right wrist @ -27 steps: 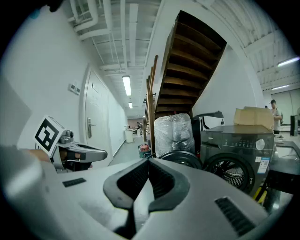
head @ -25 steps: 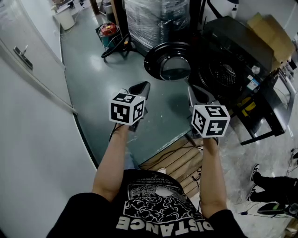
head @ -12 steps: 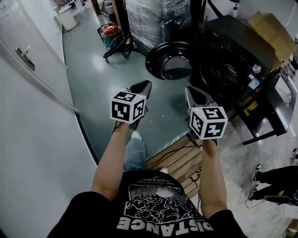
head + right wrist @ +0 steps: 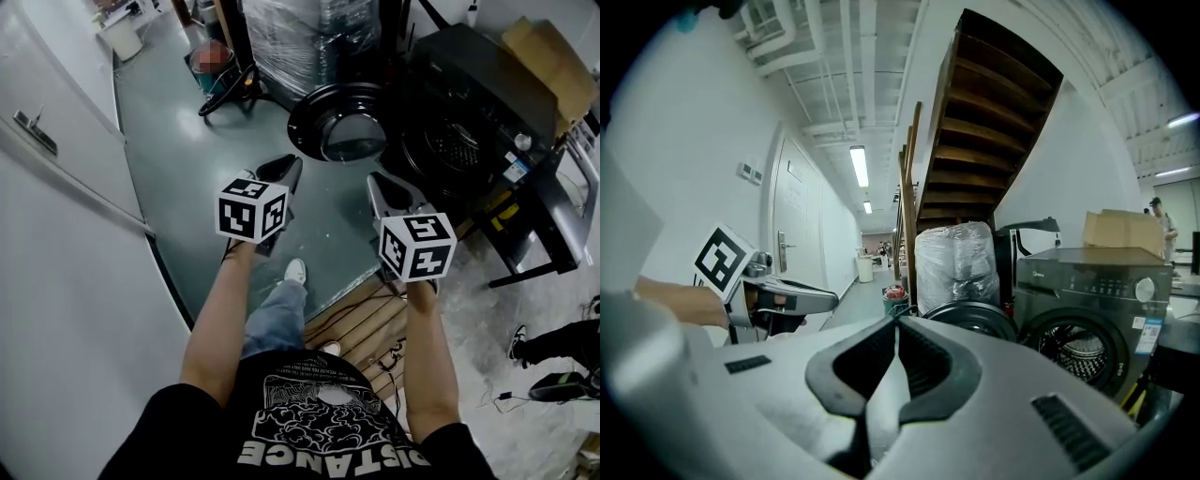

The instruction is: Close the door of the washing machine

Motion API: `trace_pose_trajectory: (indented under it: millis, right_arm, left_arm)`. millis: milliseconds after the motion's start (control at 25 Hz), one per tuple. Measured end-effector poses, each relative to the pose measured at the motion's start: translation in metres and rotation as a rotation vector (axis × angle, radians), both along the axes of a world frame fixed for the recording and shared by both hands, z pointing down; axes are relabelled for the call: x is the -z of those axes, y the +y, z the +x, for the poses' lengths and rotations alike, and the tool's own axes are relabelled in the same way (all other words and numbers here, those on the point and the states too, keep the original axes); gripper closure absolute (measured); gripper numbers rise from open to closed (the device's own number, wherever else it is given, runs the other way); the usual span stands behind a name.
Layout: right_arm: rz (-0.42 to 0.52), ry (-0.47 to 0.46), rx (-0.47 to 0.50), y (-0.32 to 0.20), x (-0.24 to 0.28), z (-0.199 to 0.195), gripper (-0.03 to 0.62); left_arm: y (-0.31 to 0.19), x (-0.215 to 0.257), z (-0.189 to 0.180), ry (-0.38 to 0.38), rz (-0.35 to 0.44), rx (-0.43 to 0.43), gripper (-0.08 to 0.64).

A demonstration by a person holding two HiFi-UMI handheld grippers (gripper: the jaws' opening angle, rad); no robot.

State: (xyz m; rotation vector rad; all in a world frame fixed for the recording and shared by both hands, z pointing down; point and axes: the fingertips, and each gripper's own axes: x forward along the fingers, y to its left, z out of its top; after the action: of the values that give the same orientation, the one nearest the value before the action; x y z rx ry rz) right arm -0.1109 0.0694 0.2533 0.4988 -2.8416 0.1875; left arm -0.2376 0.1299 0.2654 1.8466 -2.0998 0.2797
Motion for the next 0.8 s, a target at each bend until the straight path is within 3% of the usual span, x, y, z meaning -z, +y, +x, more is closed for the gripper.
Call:
trace_pose_trajectory:
  millis: [240,800]
  right_arm:
    - [0.009,0.024,0.013,-0.032,-0.003,-0.055,0.569]
    - [-0.005,0.052,-0.041,-0.123,0.026,-0.177,0.569]
  left_arm:
    - [-0.034,-0.005,-0.054,0.006,-0.009,-0.010,0.479]
    - [-0.132,0.004,-0.166,0.038,-0.048,-0.118,0.457]
